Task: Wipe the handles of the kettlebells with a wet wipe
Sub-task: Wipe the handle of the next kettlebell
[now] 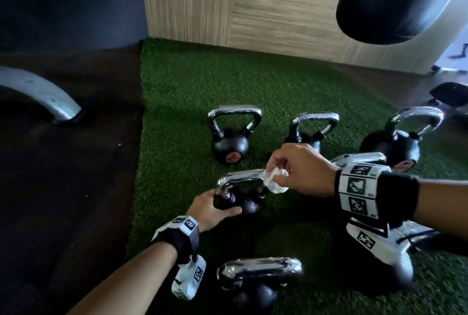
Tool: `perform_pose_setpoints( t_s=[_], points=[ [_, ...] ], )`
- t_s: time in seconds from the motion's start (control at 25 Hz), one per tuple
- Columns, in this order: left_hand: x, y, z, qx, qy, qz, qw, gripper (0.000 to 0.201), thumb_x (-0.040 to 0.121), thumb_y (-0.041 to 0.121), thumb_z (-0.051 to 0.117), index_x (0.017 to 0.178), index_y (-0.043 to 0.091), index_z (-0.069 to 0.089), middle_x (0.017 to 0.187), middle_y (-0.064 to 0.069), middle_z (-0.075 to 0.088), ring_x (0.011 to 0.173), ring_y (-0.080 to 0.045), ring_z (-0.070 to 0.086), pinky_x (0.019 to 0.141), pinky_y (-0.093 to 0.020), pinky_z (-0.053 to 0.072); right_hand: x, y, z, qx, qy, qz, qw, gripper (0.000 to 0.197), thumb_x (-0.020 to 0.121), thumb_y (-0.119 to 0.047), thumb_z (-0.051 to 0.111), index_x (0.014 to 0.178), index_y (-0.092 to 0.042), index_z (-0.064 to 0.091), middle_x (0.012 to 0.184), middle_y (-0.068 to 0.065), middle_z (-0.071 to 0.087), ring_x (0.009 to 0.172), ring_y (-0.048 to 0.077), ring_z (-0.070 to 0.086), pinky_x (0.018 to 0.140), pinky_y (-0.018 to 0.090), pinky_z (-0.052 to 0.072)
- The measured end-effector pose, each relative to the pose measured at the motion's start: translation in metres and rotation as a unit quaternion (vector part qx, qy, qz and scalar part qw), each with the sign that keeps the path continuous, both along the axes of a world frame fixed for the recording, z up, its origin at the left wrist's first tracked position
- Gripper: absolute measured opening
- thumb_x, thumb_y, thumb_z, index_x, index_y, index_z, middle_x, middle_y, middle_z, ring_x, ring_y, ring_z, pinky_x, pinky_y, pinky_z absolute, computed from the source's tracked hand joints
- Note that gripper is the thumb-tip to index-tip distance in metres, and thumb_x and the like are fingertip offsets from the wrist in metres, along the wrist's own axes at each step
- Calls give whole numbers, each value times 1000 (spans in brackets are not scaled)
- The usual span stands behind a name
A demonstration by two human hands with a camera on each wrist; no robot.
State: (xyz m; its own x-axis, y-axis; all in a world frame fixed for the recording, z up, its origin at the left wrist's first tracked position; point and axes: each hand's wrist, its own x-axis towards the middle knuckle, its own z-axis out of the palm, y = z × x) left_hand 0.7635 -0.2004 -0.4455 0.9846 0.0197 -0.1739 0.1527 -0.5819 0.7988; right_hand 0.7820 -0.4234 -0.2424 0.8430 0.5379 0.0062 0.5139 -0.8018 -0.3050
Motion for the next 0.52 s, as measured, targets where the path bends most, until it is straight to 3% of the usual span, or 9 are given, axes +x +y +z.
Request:
perform_pose_setpoints(
  t_s=[0.08,0.12,0.24,0.32,0.44,0.52],
  points=[
    [1,4,4,10,9,-17,1000,34,71,55,85,95,35,71,105,25,67,106,1,62,80,3,35,9,4,-7,2,9,-3,1000,14,78,-15,73,89,-24,75,76,-16,54,70,-8,48,63,9,34],
    [4,6,5,11,17,-14,1000,28,72,55,84,88,37,69,100,25,67,101,3,62,78,4,35,17,6,-11,12,16,-4,1000,14,78,-14,73,89,-23,75,77,-16,57,68,-10,48,62,7,34],
    [10,3,9,-5,37,-15,999,25,73,61,80,84,39,73,96,20,73,95,3,66,81,-7,45,37,12,-21,80,17,-13,997,19,79,-13,71,91,-25,77,83,-9,69,67,-8,54,62,4,38],
    [14,5,5,4,55,-26,998,27,74,68,74,85,43,73,95,22,73,92,6,65,78,-8,45,47,16,-29,131,-3,-26,991,24,79,-11,70,91,-29,79,81,-8,73,67,-3,60,62,6,42],
    [15,9,-3,19,54,-35,998,41,73,72,71,95,37,74,101,20,73,97,6,64,83,-13,43,43,19,-44,190,-3,-35,981,26,79,-8,71,88,-30,82,76,-18,69,63,-12,59,59,2,41],
    [19,13,-2,13,44,-55,997,42,73,70,72,95,35,74,100,19,74,97,7,65,89,-15,45,37,16,-52,192,0,-38,981,24,79,-12,73,89,-32,82,79,-18,71,68,-14,60,63,0,40]
  ],
)
